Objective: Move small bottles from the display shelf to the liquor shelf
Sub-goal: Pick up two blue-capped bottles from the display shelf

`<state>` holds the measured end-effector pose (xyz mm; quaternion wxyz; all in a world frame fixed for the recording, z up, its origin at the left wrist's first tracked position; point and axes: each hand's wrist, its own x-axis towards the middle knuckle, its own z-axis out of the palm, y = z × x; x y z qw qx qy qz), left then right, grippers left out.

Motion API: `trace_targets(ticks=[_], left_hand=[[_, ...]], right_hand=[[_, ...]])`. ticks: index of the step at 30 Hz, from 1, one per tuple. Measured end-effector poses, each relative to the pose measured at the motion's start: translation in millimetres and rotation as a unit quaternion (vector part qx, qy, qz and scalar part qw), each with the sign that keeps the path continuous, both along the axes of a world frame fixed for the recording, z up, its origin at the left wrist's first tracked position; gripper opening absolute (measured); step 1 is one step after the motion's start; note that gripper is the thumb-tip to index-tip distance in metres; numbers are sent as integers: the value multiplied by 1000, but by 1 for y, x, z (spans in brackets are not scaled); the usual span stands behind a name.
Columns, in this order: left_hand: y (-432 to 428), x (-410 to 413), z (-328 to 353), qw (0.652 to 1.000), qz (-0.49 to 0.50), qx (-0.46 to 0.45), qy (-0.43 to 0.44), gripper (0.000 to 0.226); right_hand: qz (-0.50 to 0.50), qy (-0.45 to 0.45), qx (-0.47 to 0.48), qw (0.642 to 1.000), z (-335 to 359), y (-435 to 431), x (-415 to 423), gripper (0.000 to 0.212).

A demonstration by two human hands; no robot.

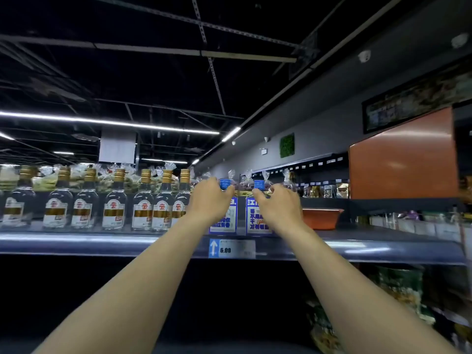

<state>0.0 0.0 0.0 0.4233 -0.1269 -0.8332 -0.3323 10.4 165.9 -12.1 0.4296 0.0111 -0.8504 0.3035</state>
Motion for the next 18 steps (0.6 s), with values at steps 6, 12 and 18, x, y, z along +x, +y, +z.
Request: trace_targets(ticks=[6, 12, 18], left_hand=[[1, -11, 4, 998, 4, 27, -63, 44], [-3, -24, 1, 979, -78, 140, -129, 44], [-2, -16, -3, 975, -114, 171, -84, 28]], right_hand=[[51, -27, -102, 993, 6, 3, -27, 53], [73, -20, -153, 985, 11, 3, -34, 39], [50, 21, -173, 983, 6, -4, -27, 40]])
